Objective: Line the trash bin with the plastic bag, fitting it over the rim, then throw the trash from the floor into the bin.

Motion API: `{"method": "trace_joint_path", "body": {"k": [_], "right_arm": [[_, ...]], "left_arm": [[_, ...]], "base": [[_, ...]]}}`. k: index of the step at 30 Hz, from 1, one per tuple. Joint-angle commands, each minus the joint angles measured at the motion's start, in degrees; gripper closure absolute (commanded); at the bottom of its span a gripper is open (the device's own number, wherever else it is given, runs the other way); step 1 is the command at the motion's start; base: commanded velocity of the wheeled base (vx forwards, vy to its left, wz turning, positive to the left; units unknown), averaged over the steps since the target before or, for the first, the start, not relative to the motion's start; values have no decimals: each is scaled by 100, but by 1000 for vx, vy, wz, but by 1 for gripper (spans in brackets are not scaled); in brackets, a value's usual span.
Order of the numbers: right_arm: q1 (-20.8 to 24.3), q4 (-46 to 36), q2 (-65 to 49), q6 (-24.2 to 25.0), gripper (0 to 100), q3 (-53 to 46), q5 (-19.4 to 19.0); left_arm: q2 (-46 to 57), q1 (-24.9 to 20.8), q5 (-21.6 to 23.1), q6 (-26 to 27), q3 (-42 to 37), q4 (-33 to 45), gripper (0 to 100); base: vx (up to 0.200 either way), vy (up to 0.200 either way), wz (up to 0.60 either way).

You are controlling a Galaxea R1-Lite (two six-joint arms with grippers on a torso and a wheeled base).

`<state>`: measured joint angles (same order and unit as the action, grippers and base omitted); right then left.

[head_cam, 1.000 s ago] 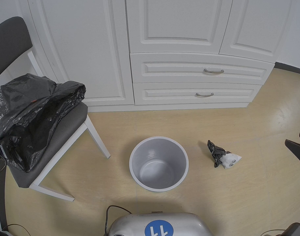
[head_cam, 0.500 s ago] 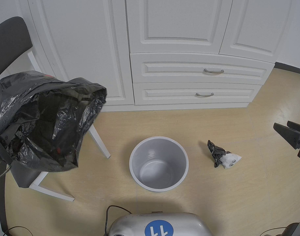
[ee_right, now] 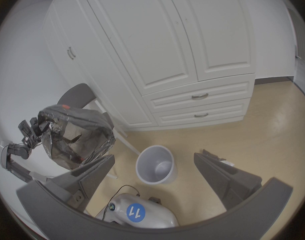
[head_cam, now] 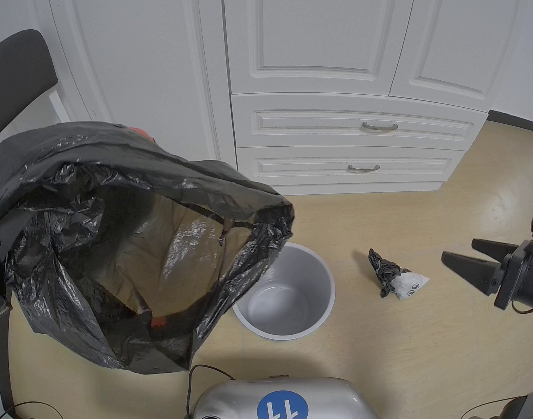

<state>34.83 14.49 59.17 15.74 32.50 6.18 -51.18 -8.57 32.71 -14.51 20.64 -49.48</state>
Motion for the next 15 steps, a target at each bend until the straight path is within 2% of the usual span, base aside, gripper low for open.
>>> {"method": "trace_joint_path", "body": {"k": [1, 2, 4, 8, 10, 13, 14, 15], "right_arm": [[428, 80, 420, 202, 0, -60, 6], [639, 194, 595, 404, 0, -77, 6], [780, 344, 780, 544, 0, -104, 15], [947, 677, 1008, 588, 0, -271, 24], [1035, 968, 1123, 588, 0, -402, 24], [1052, 1178, 1219, 588, 0, -473, 32], [1052, 1187, 1228, 588, 0, -473, 32], [1052, 1222, 1246, 588, 0, -499, 32]], "left_arm": [[-112, -163, -10, -26, 54, 0, 100], [-191, -171, -124, -26, 72, 0, 100], [-288, -250, -379, -26, 125, 0, 100], [-419, -690, -1170, -17, 265, 0, 100], [-586, -1208, -2084, 9, 441, 9, 100], [-789, -1797, -3086, 27, 643, 9, 100], [-815, -1850, -3183, 36, 652, 9, 100], [-920, -2114, -3622, 53, 731, 0, 100]], "base": [[0, 0, 0], [0, 0, 0], [0, 0, 0], [0, 0, 0], [0, 0, 0], [0, 0, 0], [0, 0, 0], [0, 0, 0]]}}
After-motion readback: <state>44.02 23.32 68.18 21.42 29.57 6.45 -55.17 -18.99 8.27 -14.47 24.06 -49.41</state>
